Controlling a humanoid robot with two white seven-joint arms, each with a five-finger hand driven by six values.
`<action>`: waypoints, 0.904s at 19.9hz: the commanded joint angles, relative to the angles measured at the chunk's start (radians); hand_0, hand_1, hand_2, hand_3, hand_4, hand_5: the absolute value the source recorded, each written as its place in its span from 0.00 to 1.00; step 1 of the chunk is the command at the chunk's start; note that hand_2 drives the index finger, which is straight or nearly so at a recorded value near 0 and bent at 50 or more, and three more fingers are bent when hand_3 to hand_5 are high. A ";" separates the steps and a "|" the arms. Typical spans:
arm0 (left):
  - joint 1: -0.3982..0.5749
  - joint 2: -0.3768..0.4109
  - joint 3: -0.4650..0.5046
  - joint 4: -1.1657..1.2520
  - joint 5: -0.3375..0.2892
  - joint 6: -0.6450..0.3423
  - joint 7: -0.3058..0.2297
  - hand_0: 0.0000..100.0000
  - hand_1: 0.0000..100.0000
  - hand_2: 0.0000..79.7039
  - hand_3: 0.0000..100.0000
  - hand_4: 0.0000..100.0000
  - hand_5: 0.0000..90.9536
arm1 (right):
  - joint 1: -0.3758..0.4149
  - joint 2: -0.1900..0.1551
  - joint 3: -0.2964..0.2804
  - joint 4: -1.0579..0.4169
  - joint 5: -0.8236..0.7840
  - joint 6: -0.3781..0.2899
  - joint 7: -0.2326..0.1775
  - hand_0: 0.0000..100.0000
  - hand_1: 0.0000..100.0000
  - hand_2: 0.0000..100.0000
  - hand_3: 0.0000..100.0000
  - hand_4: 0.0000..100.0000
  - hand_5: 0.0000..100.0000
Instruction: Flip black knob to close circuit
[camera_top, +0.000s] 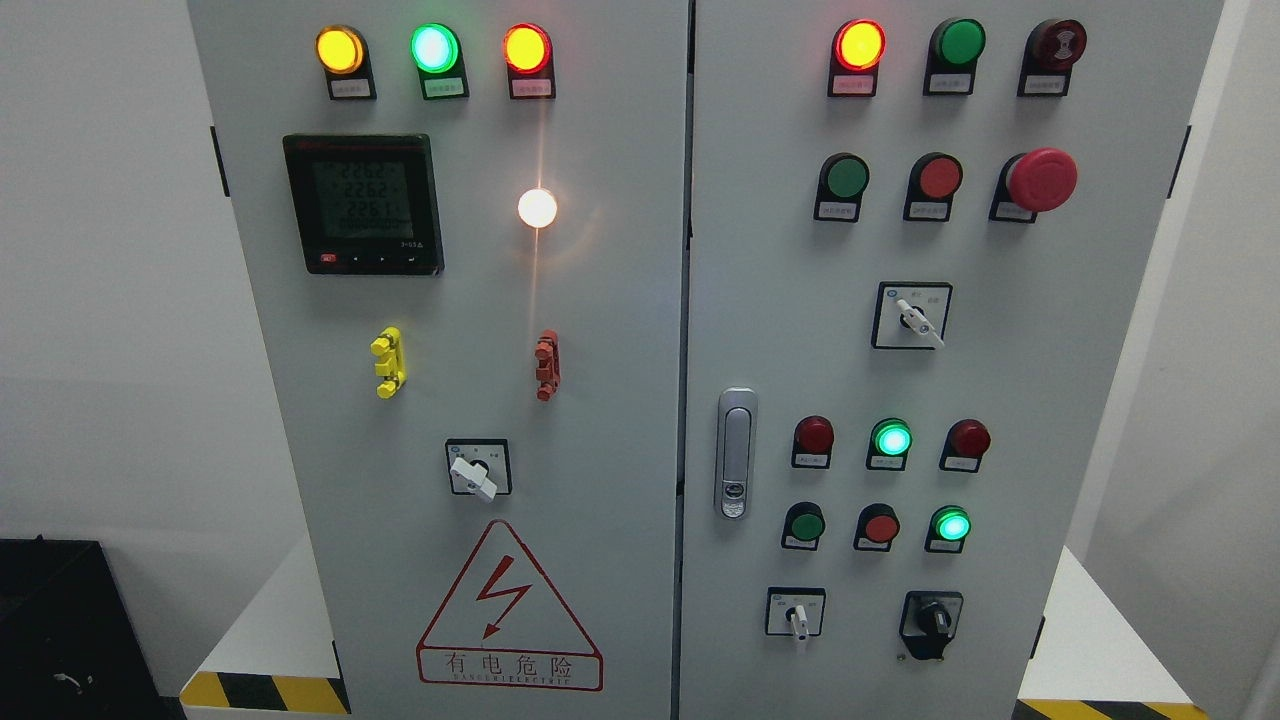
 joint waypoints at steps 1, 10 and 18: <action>0.000 0.000 0.000 0.000 0.000 0.000 0.001 0.12 0.56 0.00 0.00 0.00 0.00 | -0.002 0.004 0.009 0.038 -0.033 0.002 0.005 0.00 0.01 0.00 0.00 0.00 0.00; 0.000 0.000 0.000 0.000 0.000 0.000 0.001 0.12 0.56 0.00 0.00 0.00 0.00 | -0.002 0.006 0.011 0.013 -0.016 0.005 0.023 0.00 0.01 0.00 0.00 0.00 0.00; 0.000 0.000 0.000 0.000 0.000 0.000 0.001 0.12 0.56 0.00 0.00 0.00 0.00 | 0.008 0.001 0.008 -0.232 0.148 0.108 0.047 0.00 0.04 0.00 0.00 0.00 0.00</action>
